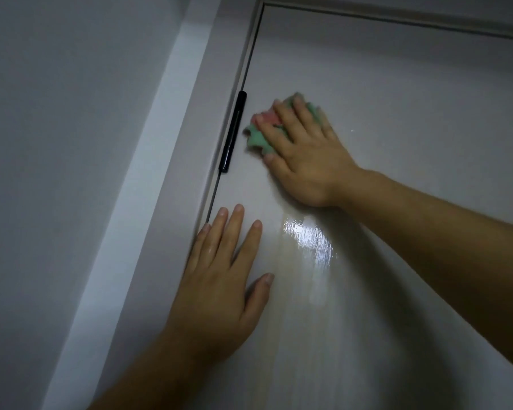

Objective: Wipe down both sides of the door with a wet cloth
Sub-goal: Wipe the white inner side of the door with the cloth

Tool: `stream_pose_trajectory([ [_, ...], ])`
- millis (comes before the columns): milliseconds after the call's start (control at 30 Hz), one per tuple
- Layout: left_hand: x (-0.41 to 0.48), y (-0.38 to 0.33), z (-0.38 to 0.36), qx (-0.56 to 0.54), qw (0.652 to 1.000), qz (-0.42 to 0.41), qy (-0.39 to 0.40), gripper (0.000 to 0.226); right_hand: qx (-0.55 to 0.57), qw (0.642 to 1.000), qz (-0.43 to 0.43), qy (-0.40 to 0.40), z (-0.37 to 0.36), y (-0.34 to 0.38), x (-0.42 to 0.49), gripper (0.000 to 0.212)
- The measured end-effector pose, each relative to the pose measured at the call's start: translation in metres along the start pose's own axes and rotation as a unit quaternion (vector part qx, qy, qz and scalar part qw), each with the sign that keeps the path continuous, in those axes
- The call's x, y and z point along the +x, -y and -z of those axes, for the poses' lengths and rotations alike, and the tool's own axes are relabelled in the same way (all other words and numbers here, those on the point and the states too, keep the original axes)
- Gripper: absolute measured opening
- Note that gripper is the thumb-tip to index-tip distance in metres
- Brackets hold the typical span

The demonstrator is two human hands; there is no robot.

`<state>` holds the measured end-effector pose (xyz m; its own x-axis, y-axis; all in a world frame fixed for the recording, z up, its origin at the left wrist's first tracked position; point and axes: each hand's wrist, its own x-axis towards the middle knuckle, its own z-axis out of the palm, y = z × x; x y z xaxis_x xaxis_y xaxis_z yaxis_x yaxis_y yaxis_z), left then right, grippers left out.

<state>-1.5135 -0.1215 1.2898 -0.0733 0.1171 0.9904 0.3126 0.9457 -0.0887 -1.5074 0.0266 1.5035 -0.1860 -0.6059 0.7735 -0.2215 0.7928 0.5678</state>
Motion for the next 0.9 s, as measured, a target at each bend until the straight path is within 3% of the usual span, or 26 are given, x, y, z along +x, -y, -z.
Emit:
stream_pose_trajectory([
  [100, -0.011, -0.001, -0.003, 0.014, 1.0, -0.005, -0.009, 0.07, -0.007, 0.992, 0.12, 0.023, -0.013, 0.023, -0.052, 0.064],
  [167, -0.015, -0.001, -0.004, 0.022, 1.0, -0.004, -0.006, 0.071, -0.011, 0.99, 0.133, 0.037, -0.012, 0.016, -0.059, 0.063],
  [367, -0.019, -0.001, -0.004, 0.03, 1.0, -0.006, -0.007, 0.07, -0.005, 0.999, -0.033, -0.01, -0.003, -0.006, -0.024, 0.061],
  [500, -0.023, -0.001, -0.006, 0.028, 0.999, -0.012, -0.022, 0.07, -0.009, 0.995, 0.097, 0.01, -0.023, 0.028, -0.077, 0.064],
  [567, -0.025, -0.001, -0.006, 0.029, 0.999, -0.013, -0.021, 0.07, -0.026, 0.992, 0.118, 0.027, -0.02, 0.017, -0.085, 0.062],
  [700, -0.025, -0.001, -0.006, 0.028, 0.999, -0.012, -0.01, 0.07, -0.024, 0.998, -0.052, 0.001, -0.001, -0.028, -0.056, 0.061],
  [767, -0.027, -0.001, -0.007, 0.025, 1.0, -0.012, -0.007, 0.071, -0.011, 0.997, -0.07, -0.004, -0.003, -0.025, -0.064, 0.061],
  [900, -0.03, 0.0, -0.007, 0.024, 0.999, -0.019, -0.013, 0.07, -0.033, 0.996, 0.081, 0.019, -0.023, 0.003, -0.124, 0.063],
])
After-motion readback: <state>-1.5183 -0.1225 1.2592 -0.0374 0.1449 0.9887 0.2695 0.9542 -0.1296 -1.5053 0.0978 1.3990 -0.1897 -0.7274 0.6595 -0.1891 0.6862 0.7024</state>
